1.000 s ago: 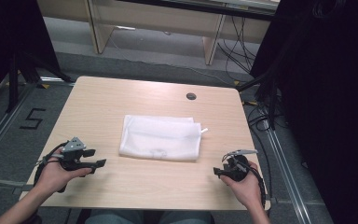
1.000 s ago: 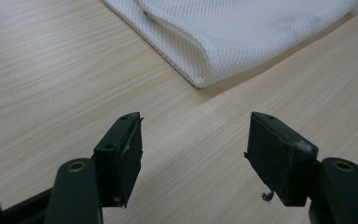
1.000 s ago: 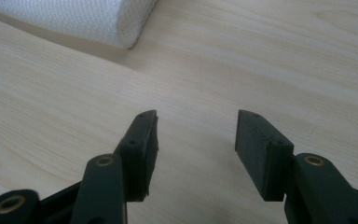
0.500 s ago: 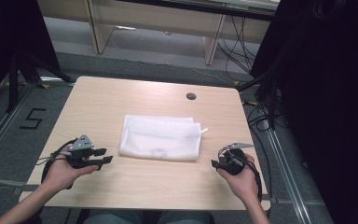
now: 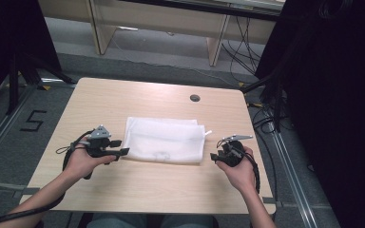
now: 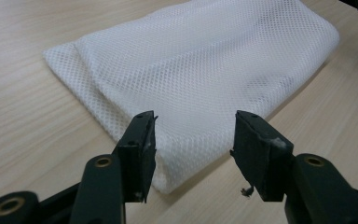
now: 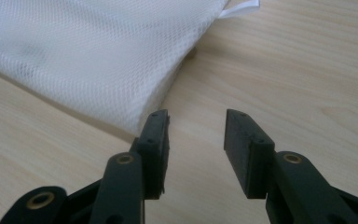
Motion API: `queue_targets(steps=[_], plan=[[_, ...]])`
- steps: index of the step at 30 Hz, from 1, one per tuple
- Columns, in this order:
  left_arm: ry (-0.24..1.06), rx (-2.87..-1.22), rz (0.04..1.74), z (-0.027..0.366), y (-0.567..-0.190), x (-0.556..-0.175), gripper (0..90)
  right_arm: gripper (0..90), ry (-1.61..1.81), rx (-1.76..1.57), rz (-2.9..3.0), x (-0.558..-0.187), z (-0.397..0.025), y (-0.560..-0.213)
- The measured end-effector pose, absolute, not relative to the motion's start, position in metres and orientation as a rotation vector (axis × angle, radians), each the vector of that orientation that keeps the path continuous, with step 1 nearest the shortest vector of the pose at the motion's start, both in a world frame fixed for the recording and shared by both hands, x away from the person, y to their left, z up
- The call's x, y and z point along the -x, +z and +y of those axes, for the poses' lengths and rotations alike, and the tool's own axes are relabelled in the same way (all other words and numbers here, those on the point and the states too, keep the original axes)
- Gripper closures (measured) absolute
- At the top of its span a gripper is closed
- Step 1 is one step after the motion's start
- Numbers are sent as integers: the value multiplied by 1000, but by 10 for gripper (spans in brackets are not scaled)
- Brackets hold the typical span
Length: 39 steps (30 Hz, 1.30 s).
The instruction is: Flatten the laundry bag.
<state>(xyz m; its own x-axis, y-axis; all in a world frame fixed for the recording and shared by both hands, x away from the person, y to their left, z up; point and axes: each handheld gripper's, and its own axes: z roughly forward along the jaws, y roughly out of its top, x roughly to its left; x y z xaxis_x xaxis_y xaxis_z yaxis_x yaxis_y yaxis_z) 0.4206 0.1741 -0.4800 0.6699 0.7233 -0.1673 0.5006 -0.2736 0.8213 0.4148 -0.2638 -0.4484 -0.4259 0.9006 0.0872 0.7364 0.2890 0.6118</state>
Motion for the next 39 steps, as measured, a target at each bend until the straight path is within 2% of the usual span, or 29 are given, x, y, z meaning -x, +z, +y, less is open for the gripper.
queue_targets(steps=[12, 21, 25, 27, 31, 36, 39], plan=[[302, -1959, 1027, 159, -486, -446, 442, 538, 928, -1551, 2307, -446, -242, -455], [275, -2005, 1070, 155, -495, -455, 458, 513, 872, -1562, 2324, -462, -229, -468], [273, -2044, 1064, 153, -498, -454, 522, 685, 820, -1565, 2343, -463, -224, -471], [259, -2057, 1065, 152, -500, -453, 597, 812, 787, -1566, 2374, -460, -222, -471], [259, -2100, 1026, 148, -502, -451, 659, 851, 768, -1557, 2397, -458, -225, -470], [236, -2143, 971, 133, -506, -445, 661, 847, 731, -1608, 2389, -449, -239, -467], [235, -2171, 929, 123, -506, -441, 659, 813, 683, -1668, 2381, -441, -248, -465]])
